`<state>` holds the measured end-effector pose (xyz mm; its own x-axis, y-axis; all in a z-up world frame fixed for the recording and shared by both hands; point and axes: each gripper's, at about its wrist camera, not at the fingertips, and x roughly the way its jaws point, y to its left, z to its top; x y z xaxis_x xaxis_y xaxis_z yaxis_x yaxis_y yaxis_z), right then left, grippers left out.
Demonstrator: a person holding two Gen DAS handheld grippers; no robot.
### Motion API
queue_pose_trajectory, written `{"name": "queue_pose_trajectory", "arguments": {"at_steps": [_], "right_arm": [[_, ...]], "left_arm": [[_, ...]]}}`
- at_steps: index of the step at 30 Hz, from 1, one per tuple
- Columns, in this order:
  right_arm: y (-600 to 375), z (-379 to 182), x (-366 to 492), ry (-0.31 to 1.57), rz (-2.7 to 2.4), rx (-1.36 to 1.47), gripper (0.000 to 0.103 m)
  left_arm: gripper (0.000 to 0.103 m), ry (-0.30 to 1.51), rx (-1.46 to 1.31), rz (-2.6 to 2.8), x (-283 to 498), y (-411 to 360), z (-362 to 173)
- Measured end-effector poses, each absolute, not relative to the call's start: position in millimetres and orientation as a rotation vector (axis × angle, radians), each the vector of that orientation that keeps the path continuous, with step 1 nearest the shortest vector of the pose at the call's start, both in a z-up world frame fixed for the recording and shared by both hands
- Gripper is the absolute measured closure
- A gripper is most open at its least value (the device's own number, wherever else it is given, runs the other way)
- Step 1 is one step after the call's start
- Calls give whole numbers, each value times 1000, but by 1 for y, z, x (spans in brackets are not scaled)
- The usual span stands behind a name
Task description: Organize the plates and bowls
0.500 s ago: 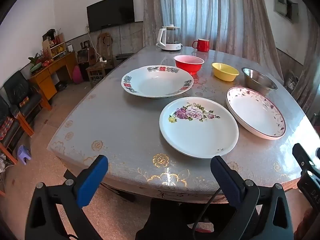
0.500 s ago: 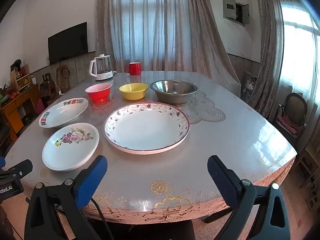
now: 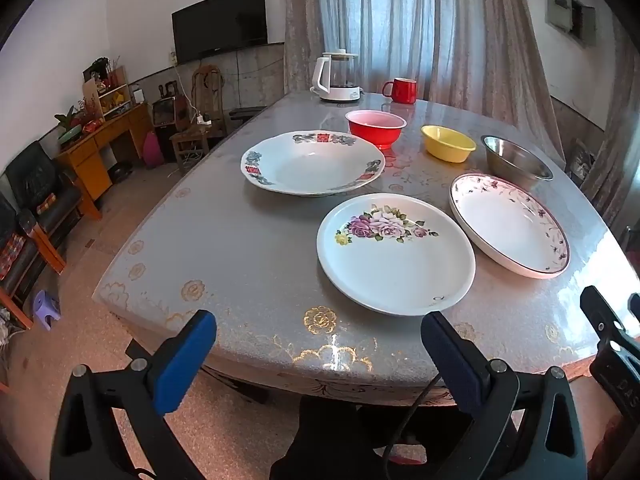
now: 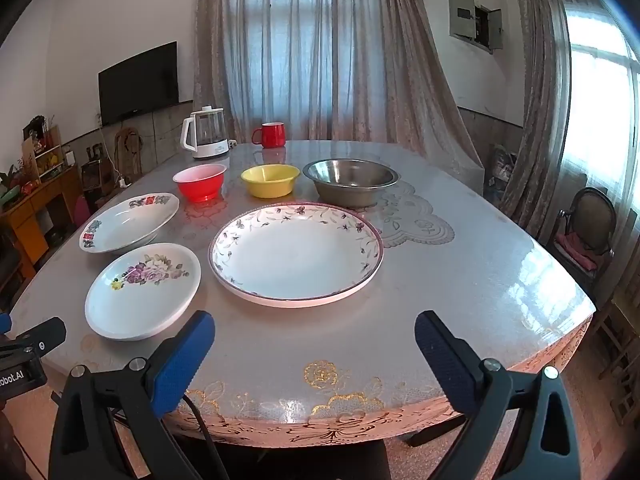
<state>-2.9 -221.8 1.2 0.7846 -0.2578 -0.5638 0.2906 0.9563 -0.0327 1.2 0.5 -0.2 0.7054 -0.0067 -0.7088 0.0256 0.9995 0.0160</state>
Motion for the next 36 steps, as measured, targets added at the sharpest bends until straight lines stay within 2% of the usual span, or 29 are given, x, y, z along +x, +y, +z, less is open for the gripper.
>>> {"name": "queue_pose_trajectory", "arguments": {"at_steps": [36], "right_arm": [[-221, 0, -4, 611, -287, 49, 1]], "left_arm": [[0, 793, 27, -10, -1, 2, -2]]}}
